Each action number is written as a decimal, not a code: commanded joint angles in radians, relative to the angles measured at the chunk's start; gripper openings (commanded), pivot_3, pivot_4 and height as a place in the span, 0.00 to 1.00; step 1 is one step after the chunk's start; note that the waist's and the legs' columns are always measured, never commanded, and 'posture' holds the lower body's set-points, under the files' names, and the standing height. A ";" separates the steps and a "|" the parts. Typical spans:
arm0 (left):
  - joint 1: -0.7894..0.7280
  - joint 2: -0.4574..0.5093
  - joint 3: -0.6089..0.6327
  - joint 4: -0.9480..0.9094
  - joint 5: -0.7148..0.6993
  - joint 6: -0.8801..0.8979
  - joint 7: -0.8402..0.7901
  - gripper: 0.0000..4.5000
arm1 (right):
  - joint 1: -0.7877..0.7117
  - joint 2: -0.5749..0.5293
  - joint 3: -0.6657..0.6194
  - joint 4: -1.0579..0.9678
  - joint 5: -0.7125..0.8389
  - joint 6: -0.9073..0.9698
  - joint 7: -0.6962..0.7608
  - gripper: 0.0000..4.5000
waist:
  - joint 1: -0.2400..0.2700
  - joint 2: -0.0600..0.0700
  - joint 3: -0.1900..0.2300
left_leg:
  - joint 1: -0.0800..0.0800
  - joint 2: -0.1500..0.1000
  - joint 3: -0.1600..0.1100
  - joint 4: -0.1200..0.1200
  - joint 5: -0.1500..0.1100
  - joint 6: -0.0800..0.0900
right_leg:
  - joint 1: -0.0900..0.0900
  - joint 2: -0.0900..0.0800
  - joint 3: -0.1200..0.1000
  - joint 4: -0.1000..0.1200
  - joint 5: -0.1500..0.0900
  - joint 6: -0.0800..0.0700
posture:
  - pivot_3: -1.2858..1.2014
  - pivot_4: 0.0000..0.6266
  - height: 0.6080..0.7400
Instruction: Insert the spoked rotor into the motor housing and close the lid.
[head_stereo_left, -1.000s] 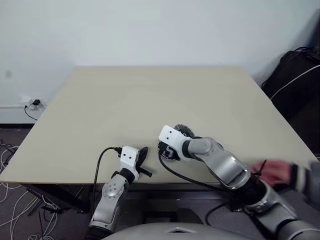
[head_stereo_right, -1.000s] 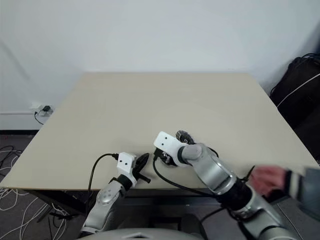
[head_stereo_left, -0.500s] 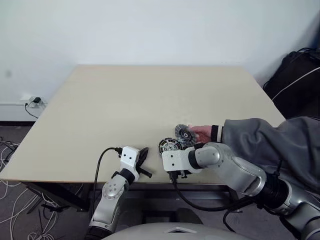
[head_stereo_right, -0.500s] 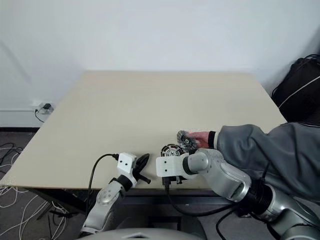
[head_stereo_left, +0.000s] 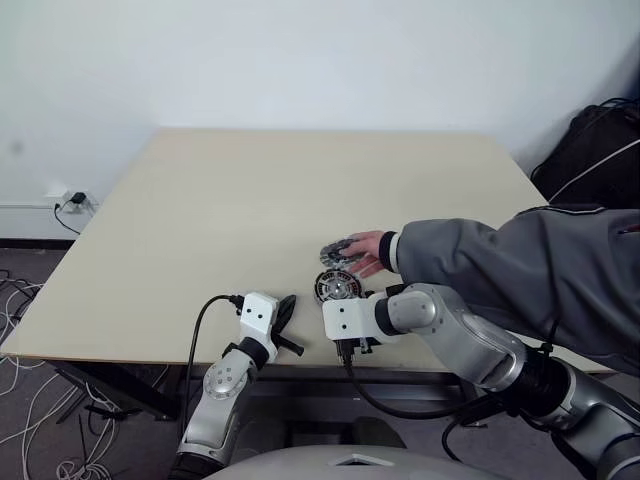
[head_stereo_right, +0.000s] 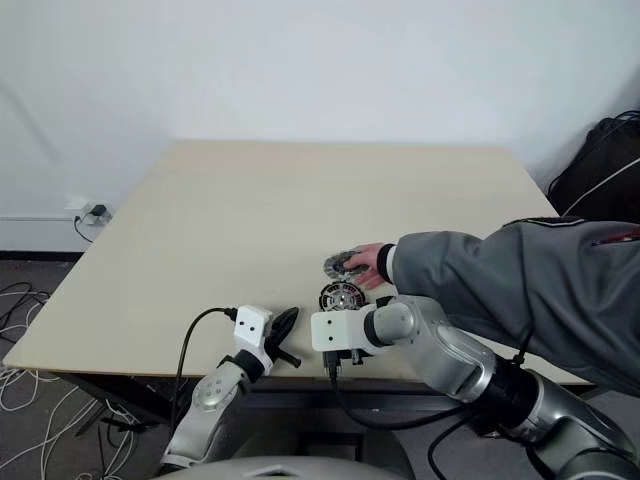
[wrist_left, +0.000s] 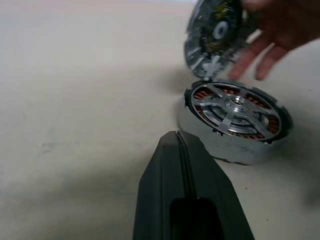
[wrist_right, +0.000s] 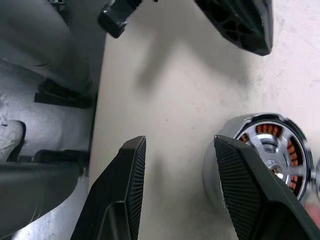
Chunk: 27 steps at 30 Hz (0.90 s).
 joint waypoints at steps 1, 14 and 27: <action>-0.018 0.004 -0.013 -0.010 0.006 -0.011 -0.007 0.00 | 0.002 0.005 -0.032 -0.007 -0.017 -0.013 0.006 0.51 | 0.000 0.000 0.000 | 0.000 0.000 0.000 0.000 0.000 0.000 | 0.000 0.000 0.000 0.000 0.000 0.000 | 0.52 0.00 1.00; -0.027 0.003 -0.019 0.002 0.005 -0.014 -0.004 0.00 | -0.045 0.046 -0.029 0.151 -0.067 -0.057 0.027 0.51 | 0.000 0.000 0.000 | 0.000 0.000 0.000 0.000 0.000 0.000 | 0.000 0.000 0.000 0.000 0.001 -0.002 | 0.52 0.00 1.00; -0.011 0.003 -0.014 -0.011 0.000 -0.015 0.002 0.00 | -0.134 0.125 -0.045 0.410 -0.132 -0.153 0.055 0.51 | -0.001 0.000 0.000 | 0.000 0.000 0.000 0.000 0.000 0.000 | 0.000 0.000 0.000 0.000 0.003 -0.005 | 0.52 0.00 1.00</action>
